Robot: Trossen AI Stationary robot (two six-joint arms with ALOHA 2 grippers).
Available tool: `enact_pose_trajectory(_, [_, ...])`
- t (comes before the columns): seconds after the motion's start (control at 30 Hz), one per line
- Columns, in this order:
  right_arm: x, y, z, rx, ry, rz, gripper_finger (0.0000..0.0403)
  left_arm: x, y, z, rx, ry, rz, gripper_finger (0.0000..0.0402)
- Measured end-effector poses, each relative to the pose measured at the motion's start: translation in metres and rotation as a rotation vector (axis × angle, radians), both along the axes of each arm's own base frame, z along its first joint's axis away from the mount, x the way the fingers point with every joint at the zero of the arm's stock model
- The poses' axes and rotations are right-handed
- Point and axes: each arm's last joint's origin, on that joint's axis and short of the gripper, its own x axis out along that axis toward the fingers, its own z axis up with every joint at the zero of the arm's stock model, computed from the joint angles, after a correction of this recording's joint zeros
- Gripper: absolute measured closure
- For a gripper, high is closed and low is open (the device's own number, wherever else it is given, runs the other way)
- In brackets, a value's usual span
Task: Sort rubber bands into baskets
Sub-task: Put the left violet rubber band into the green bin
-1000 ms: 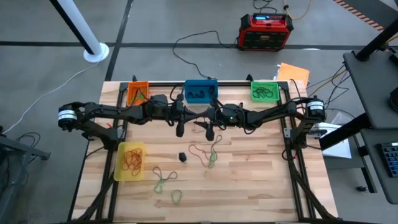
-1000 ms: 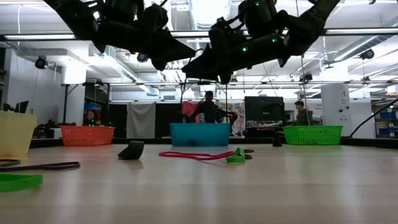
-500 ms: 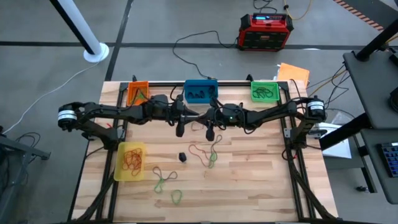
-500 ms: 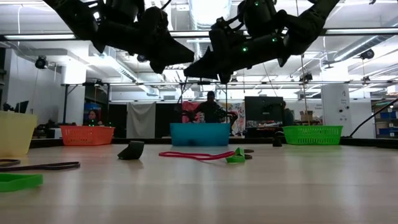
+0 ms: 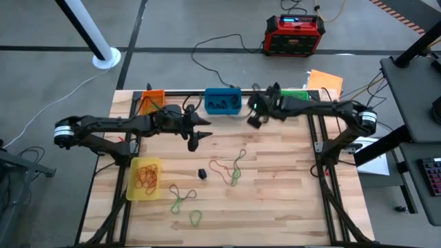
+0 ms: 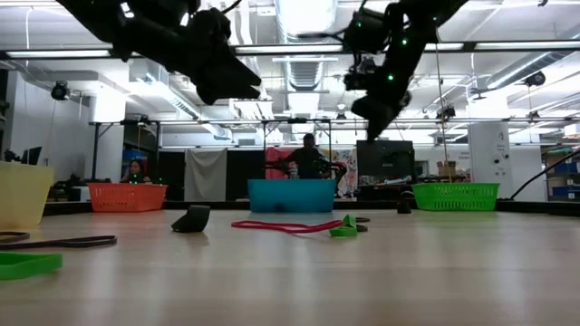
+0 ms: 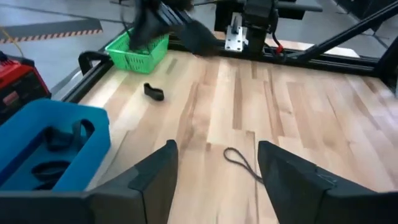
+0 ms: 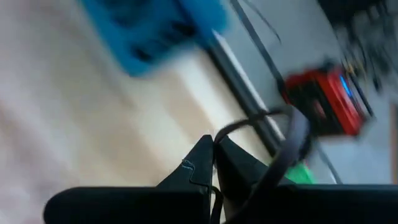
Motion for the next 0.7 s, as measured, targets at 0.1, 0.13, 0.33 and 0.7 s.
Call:
enact_pose_trajectory(0.1, [-0.019, -0.03, 0.007, 0.028, 0.029, -0.145, 0.0394, -0.003, -0.001, 0.001, -0.033, 0.005, 0.012, 0.0196])
enact_pose_trajectory(0.13, [-0.025, -0.04, 0.007, 0.03, 0.018, -0.193, 0.0394, -0.004, -0.001, 0.001, -0.042, 0.017, 0.015, 0.0196])
enact_pose_trajectory(0.33, [-0.072, -0.087, -0.004, 0.085, 0.013, -0.495, 0.0394, -0.005, -0.001, -0.005, -0.085, 0.066, 0.028, 0.0196])
enact_pose_trajectory(0.7, [-0.123, -0.101, -0.054, 0.166, 0.072, -0.737, 0.0394, 0.001, 0.0, -0.014, -0.103, 0.095, 0.034, 0.0196])
